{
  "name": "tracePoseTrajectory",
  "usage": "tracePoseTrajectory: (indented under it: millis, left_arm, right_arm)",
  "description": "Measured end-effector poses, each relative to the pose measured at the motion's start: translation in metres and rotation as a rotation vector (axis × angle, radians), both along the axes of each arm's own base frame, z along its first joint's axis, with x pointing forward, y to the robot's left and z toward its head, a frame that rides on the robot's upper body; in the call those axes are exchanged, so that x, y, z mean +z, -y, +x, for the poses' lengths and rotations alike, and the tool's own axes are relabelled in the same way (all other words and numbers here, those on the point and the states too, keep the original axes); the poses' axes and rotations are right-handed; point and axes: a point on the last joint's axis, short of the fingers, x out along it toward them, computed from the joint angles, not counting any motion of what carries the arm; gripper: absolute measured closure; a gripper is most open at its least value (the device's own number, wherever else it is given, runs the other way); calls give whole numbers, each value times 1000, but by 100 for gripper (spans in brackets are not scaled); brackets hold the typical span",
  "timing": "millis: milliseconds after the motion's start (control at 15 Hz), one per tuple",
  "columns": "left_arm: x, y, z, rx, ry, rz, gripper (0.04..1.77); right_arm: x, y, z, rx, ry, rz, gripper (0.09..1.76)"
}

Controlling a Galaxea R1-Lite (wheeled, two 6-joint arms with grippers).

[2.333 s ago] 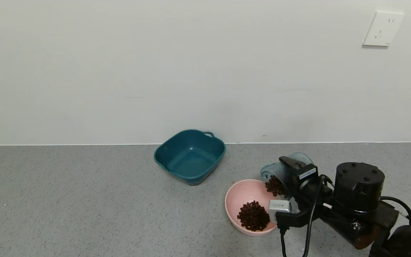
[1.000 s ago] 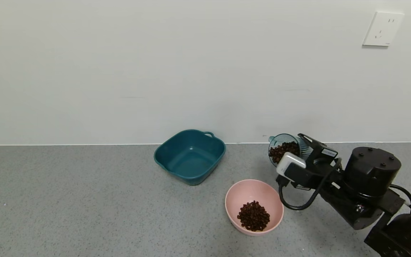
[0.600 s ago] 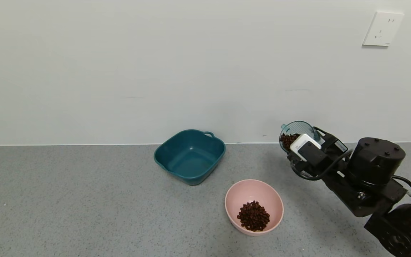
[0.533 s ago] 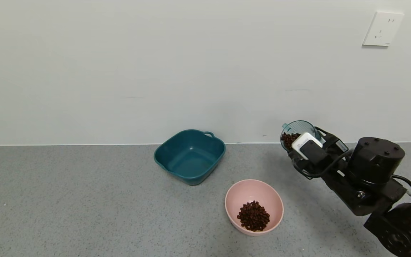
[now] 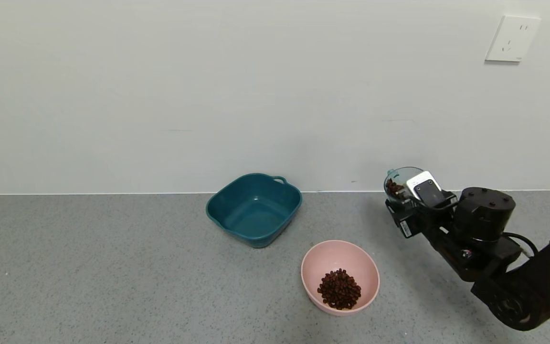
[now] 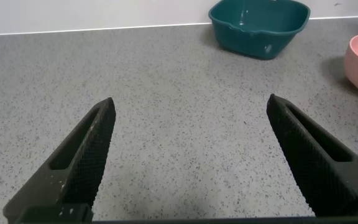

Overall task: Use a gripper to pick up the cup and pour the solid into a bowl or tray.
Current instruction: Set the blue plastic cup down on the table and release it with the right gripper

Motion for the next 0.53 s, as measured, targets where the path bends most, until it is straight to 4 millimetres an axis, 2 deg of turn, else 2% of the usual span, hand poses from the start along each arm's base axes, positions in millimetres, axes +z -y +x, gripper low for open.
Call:
tracePoseTrajectory:
  millis: [267,533]
  left_arm:
    - [0,0,0,0,0,0,6]
    - [0,0,0,0,0,0,6]
  right_arm:
    - [-16,6,8,-37,-46,182,48]
    - [-22,8,10,-62,-68,345,48]
